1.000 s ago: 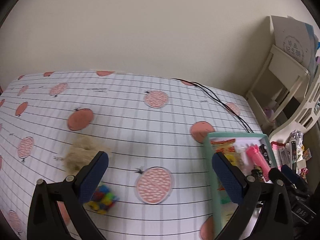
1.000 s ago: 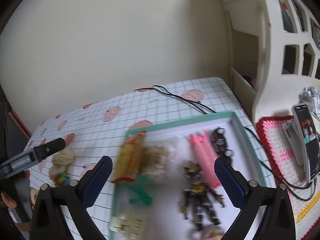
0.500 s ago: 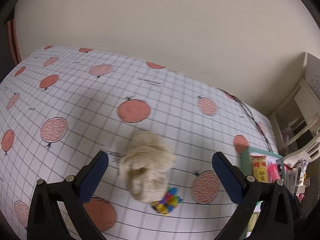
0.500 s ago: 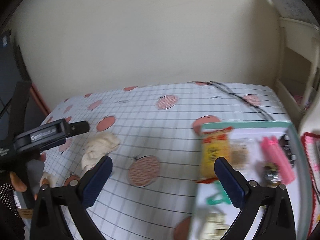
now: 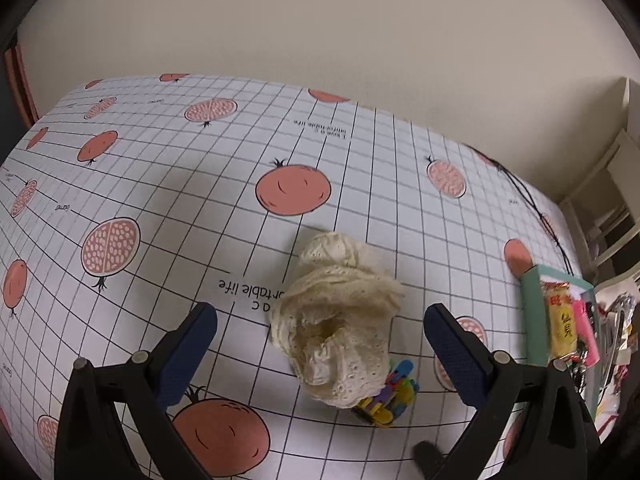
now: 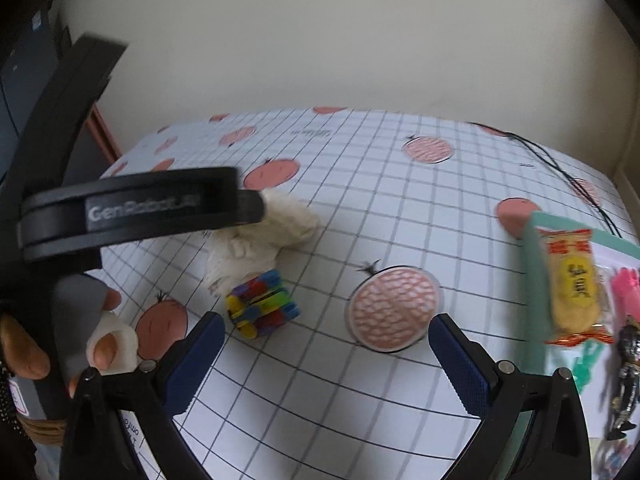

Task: Organize objects
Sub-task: 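Move both open tools from the tray back to the lace cloth and block toy, then grasp the cream lace cloth with left gripper while right grasps the colorful block toy, then carry the lace cloth with left gripper while right carries the block toy over the tray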

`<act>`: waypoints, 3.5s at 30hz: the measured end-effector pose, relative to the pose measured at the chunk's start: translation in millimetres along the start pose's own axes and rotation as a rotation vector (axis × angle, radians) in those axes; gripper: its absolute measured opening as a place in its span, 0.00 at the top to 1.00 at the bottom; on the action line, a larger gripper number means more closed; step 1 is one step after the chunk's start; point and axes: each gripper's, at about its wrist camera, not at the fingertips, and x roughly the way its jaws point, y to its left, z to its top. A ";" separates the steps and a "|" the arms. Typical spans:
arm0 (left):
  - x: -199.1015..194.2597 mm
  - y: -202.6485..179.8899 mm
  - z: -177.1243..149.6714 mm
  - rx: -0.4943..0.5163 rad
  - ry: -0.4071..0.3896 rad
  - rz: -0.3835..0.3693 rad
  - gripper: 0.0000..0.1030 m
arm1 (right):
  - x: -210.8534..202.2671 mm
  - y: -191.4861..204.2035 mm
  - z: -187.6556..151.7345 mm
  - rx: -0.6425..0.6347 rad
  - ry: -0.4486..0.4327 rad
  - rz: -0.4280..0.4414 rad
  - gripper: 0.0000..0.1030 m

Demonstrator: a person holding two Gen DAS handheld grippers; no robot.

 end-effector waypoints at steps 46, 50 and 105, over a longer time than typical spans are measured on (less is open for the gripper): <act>25.0 10.0 -15.6 0.040 0.100 -0.008 0.84 | 25.0 13.6 -0.6 0.005 0.041 0.072 0.60; 23.7 6.7 -19.0 0.058 0.104 0.009 0.84 | 23.3 12.7 -0.6 -0.008 0.052 0.065 0.60; -65.5 -118.8 -25.3 0.298 -0.090 -0.146 0.85 | -108.8 -122.9 7.5 0.211 -0.193 -0.008 0.60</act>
